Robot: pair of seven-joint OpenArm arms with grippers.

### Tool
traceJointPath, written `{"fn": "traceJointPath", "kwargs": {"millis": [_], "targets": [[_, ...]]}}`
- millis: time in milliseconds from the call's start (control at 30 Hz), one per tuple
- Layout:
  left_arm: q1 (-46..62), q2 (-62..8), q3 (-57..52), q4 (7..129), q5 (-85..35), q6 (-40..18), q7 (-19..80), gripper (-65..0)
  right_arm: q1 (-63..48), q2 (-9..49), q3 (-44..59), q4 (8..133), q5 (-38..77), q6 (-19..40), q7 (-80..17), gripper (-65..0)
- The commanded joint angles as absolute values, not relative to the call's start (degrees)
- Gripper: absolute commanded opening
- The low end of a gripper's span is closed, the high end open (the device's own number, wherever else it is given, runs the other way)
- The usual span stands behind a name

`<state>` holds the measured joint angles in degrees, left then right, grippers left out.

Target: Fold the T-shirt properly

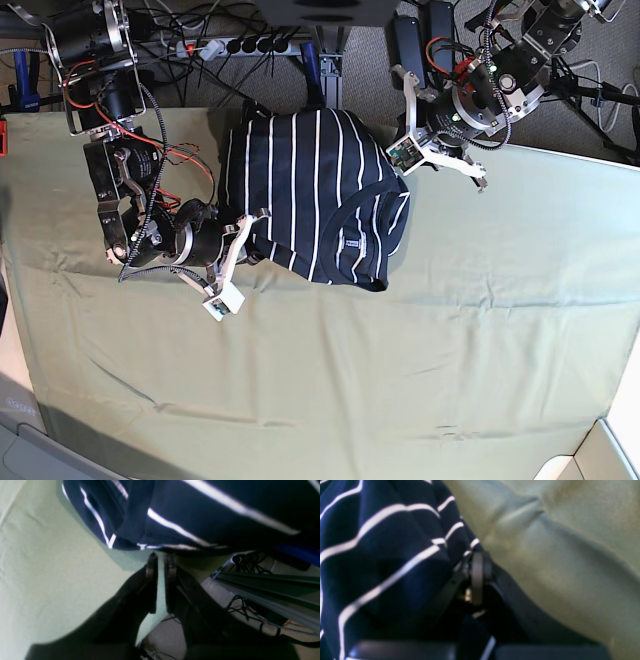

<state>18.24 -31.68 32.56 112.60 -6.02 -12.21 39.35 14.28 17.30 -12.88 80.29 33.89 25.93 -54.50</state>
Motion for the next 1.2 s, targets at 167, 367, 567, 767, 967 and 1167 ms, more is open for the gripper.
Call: {"fn": "traceJointPath", "kwargs": {"millis": [167,367,567,767,967,1167], "targets": [[17.91,-32.05,32.23,112.01,-5.98,-11.62,37.74,-59.6,15.53,17.63,-12.62,81.19,35.09,29.98,-54.04,-65.0],[14.52,-32.03,32.23,106.78,-6.39,-11.75,37.17,-59.6,15.53,17.63,-12.62,81.19,35.11,30.0,-54.11,-65.0],[9.91,-32.03,32.23,102.0,-6.76,-11.77,37.17,-59.6,15.53,17.63,-12.62,81.19,35.11,29.98,-55.24,-65.0],[9.37,-31.24,32.23,101.38,-7.88,-13.1,36.86,-59.6,15.53,17.63,-12.62,81.19,35.14,30.0,-56.03,-65.0],[8.12,-29.39,32.23,100.75,-7.86,-14.83,37.08,-59.6,15.53,17.67,-12.62,81.19,35.11,30.0,-58.08,-65.0],[7.27,-29.36,32.23,100.75,-7.88,-14.81,37.45,-59.6,15.53,18.41,-12.62,81.19,35.16,29.98,-58.35,-65.0]]}}
